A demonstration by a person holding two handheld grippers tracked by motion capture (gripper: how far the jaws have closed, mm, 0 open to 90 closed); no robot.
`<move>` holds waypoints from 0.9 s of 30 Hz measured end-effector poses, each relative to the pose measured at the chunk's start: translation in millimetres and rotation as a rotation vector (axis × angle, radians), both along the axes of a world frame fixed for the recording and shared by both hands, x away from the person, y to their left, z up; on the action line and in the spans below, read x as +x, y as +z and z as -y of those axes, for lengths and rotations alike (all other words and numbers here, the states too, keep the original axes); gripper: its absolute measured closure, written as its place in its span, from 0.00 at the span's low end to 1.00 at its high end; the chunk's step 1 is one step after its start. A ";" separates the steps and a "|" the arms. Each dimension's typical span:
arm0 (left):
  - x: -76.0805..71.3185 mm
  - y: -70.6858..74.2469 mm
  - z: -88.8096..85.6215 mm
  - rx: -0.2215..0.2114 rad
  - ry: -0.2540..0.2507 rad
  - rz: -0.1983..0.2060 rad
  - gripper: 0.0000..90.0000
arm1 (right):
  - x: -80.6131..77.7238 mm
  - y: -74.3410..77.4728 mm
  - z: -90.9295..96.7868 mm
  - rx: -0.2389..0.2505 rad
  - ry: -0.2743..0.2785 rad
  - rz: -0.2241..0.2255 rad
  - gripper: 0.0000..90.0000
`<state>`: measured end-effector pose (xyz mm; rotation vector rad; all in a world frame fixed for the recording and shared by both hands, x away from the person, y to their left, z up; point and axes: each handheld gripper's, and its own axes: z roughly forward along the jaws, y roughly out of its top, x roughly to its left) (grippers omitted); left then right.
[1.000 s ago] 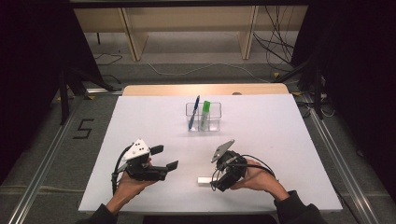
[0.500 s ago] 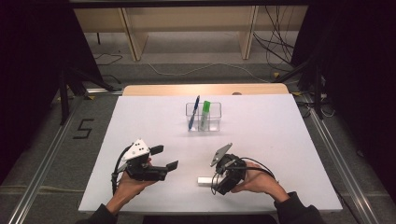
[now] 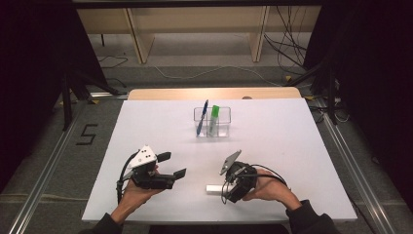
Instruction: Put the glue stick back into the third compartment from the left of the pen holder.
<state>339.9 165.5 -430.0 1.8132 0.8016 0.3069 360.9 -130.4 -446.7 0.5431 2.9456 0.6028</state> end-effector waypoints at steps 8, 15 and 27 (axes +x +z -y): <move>-0.8 0.2 0.3 0.006 -0.006 0.002 0.18 | 0.2 -4.9 -2.0 -0.017 0.013 -0.009 0.43; -0.9 0.1 1.2 0.009 -0.008 0.001 0.18 | 0.0 -9.9 -4.3 -0.030 0.021 -0.010 0.52; -0.5 0.8 -0.2 0.003 -0.003 0.004 0.18 | 0.2 -15.6 -7.2 -0.064 0.047 -0.014 0.63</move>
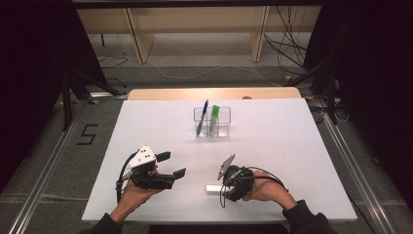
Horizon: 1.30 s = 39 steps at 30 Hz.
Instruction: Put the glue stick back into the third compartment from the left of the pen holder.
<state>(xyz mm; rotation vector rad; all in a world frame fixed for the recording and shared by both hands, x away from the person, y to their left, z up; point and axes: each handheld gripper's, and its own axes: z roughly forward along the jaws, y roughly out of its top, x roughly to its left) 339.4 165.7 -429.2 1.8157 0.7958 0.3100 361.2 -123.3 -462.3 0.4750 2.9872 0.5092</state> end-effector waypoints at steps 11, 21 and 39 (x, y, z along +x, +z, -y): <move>0.4 -1.6 1.9 0.009 -0.003 -0.007 0.18 | -1.4 1.2 -0.8 -0.010 0.021 0.003 0.75; 0.3 -1.6 1.6 0.011 -0.004 -0.009 0.18 | -9.4 7.2 -5.5 -0.023 0.063 0.095 0.75; 5.2 0.8 2.6 0.015 -0.026 -0.067 0.18 | -22.3 21.9 -3.0 -0.002 0.159 0.358 0.75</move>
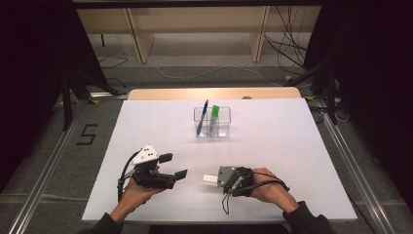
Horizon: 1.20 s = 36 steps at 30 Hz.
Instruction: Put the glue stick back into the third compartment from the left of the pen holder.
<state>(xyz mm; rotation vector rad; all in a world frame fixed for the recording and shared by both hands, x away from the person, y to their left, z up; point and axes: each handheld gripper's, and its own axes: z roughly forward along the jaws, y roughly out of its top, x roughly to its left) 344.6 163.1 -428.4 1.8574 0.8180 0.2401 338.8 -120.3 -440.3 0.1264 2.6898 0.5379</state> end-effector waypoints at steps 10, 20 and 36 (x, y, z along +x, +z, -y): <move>4.4 7.7 4.5 0.002 -0.023 -0.036 0.18 | -8.7 0.6 0.3 -0.002 0.074 0.182 0.75; 9.9 17.0 18.3 0.062 -0.119 -0.092 0.18 | -31.5 -1.1 -1.0 -0.054 0.212 0.457 0.75; 25.1 20.9 53.4 0.264 -0.284 -0.174 0.20 | -46.3 -9.5 -4.8 -0.151 0.373 0.709 0.75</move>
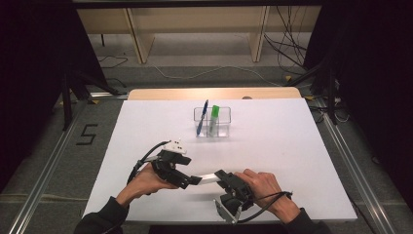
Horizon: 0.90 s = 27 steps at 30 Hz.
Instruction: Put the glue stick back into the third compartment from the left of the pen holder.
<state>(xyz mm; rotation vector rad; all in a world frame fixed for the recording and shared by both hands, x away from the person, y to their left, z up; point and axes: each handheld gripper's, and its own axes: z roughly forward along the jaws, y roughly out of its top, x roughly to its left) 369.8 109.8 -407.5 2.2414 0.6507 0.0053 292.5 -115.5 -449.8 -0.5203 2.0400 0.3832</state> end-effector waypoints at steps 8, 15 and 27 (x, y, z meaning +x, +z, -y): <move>2.2 1.3 14.6 0.066 -0.052 -0.014 0.21 | -2.4 -3.8 -1.2 -0.013 0.037 0.085 0.75; 5.3 1.2 24.3 0.118 -0.107 -0.036 0.24 | -4.0 -7.6 -1.2 -0.038 0.056 0.124 0.75; 8.8 -5.5 35.0 0.185 -0.174 -0.080 0.35 | -5.6 -11.9 -2.5 -0.064 0.087 0.148 0.75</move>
